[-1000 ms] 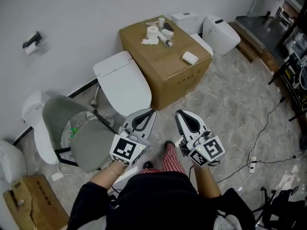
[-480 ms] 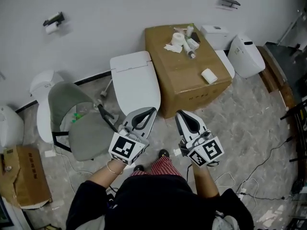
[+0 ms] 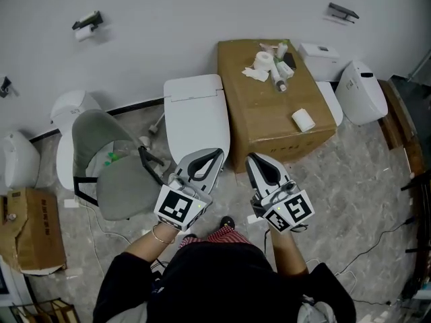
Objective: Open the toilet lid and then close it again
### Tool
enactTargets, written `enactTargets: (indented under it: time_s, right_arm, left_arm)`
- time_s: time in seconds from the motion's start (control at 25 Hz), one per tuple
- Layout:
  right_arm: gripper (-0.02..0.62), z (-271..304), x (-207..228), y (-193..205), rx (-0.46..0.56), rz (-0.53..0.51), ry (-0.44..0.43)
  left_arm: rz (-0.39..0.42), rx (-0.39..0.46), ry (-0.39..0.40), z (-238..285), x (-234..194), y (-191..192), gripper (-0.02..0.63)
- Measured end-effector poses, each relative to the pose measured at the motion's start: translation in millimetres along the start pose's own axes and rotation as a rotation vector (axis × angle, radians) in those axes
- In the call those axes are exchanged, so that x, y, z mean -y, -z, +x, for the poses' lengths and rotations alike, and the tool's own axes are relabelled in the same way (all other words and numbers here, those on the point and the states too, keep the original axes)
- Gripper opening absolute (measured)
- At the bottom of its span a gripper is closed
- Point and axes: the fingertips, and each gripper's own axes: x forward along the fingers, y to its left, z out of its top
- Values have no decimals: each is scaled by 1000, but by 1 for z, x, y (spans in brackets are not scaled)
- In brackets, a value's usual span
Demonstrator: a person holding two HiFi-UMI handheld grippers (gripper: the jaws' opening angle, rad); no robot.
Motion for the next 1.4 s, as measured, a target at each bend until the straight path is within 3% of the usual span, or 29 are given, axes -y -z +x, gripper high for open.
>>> enactTargets:
  time_s: [0.48,0.76,1.4]
  right_arm:
    - [23,18,22,13,-18,35,-140]
    - [23,33,18,22,-17,54,-196]
    - [20,59,38,54,-89,49,-147]
  left_arm:
    - [-29,-53,-156,8,-16,20,3]
    - [-28,-65,-201,-2,-29,28,3]
    - [-124,-61,-120,36,-54,56,3]
